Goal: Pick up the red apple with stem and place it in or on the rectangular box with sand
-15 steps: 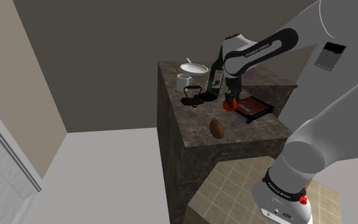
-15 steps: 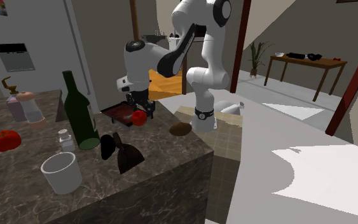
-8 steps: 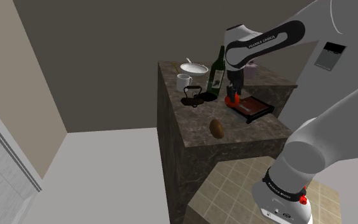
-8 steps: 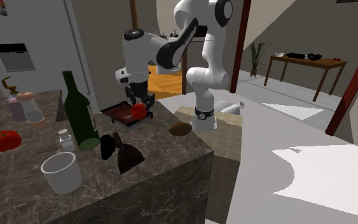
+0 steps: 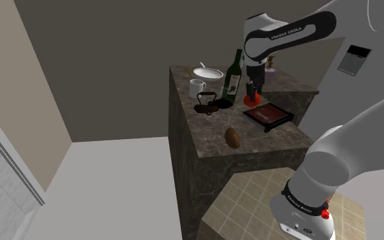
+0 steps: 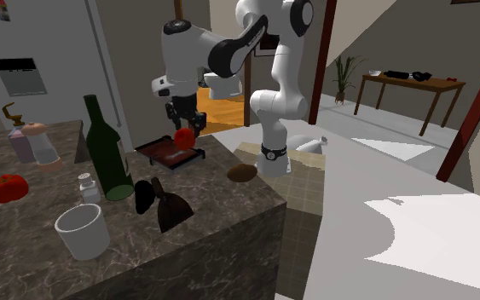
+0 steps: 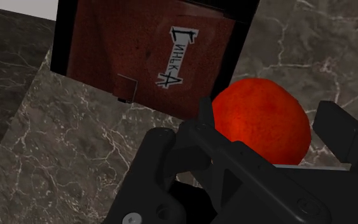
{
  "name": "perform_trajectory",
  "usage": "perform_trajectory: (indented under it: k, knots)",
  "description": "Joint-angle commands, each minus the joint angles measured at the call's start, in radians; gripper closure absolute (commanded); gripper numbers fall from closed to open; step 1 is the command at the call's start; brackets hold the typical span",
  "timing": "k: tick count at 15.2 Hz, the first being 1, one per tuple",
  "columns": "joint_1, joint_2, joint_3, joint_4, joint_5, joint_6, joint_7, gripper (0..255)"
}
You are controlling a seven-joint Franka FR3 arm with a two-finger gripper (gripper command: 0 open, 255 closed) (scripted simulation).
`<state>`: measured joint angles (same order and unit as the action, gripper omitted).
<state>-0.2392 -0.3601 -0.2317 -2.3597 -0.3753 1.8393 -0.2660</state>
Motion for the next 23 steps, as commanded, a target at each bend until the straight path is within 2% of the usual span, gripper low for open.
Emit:
perform_trajectory:
  k: [1, 7, 14, 23]
  knots:
    - [0.002, -0.004, 0.004, 0.011, 0.003, -0.016, -0.001, 255]
    - [-0.067, -0.010, -0.097, 0.031, -0.059, 0.007, -0.142, 255]
    - [-0.134, 0.037, -0.221, 0.104, -0.103, 0.046, -0.315, 255]
    - [-0.138, 0.079, -0.243, 0.019, -0.117, 0.169, -0.285, 255]
